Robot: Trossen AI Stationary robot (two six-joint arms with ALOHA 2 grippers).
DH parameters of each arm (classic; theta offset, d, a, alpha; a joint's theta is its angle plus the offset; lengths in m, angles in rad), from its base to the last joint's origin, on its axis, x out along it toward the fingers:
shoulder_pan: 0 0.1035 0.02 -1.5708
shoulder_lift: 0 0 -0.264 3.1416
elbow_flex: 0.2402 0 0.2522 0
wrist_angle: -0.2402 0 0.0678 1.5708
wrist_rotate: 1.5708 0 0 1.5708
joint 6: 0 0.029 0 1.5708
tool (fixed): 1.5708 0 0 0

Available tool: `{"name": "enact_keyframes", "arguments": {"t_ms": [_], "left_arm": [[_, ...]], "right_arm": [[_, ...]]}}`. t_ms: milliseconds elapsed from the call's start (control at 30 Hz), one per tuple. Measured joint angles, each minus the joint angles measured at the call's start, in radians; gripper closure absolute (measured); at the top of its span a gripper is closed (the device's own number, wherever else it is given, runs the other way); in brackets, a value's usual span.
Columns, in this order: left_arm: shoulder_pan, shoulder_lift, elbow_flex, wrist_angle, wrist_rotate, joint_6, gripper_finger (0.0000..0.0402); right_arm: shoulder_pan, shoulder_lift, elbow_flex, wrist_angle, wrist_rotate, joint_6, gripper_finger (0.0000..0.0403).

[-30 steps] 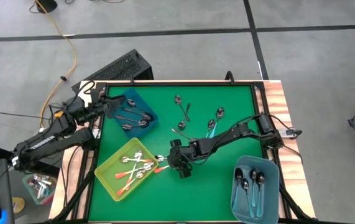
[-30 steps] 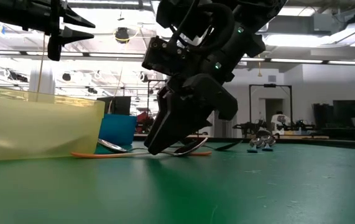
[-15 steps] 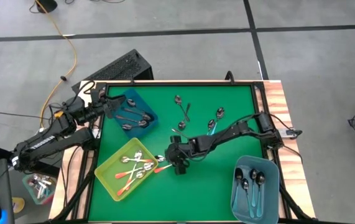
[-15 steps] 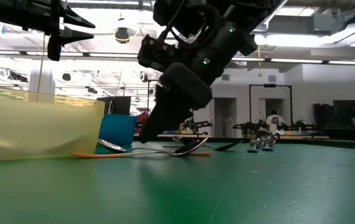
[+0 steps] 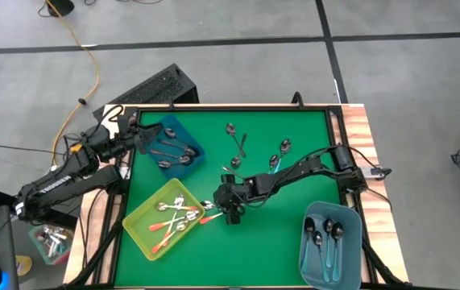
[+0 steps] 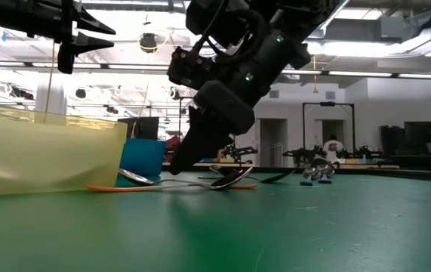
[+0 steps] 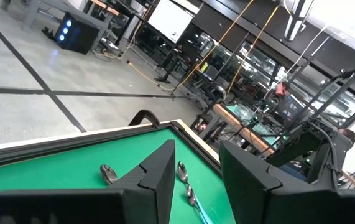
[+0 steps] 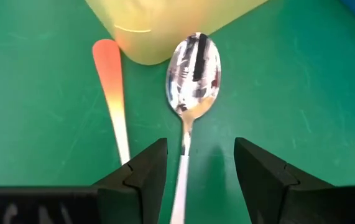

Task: Sort silverware by color (type)
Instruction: Put the orange spoon into the green bin

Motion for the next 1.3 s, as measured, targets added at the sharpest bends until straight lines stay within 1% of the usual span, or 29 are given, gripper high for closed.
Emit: {"name": "enact_keyframes", "arguments": {"t_ms": [100, 267, 467, 567, 667, 1000, 1200, 1300], "left_arm": [[0.000, 0.000, 0.000, 0.000, 0.000, 0.000, 0.0292], [0.000, 0.000, 0.000, 0.000, 0.000, 0.007, 0.0292], [0.000, 0.000, 0.000, 0.000, 0.000, 0.011, 0.0292], [0.000, 0.000, 0.000, -0.001, 0.000, 0.011, 0.0292], [0.000, 0.000, 0.000, -0.001, 0.000, 0.011, 0.0292], [0.000, 0.000, 0.000, -0.001, 0.000, 0.011, 0.0292], [0.000, 0.000, 0.000, -0.001, 0.000, 0.007, 0.0292], [0.000, 0.000, 0.000, -0.001, 0.000, -0.001, 0.0292]], "right_arm": [[-0.006, 0.000, -0.002, 0.000, 0.008, -0.001, 0.0207], [-0.006, 0.001, -0.059, 0.053, 0.013, 0.017, 0.0207], [-0.006, 0.001, -0.066, 0.058, 0.014, 0.024, 0.0208], [-0.010, 0.001, -0.066, 0.058, 0.015, 0.025, 0.0216], [-0.011, 0.001, -0.066, 0.057, 0.017, 0.025, 0.0238], [-0.011, 0.001, -0.066, 0.055, 0.023, 0.036, 0.0333], [-0.015, 0.001, -0.066, 0.042, 0.106, 0.092, 0.0388], [-0.029, 0.000, -0.066, 0.042, 0.121, 0.139, 0.0394]]}}
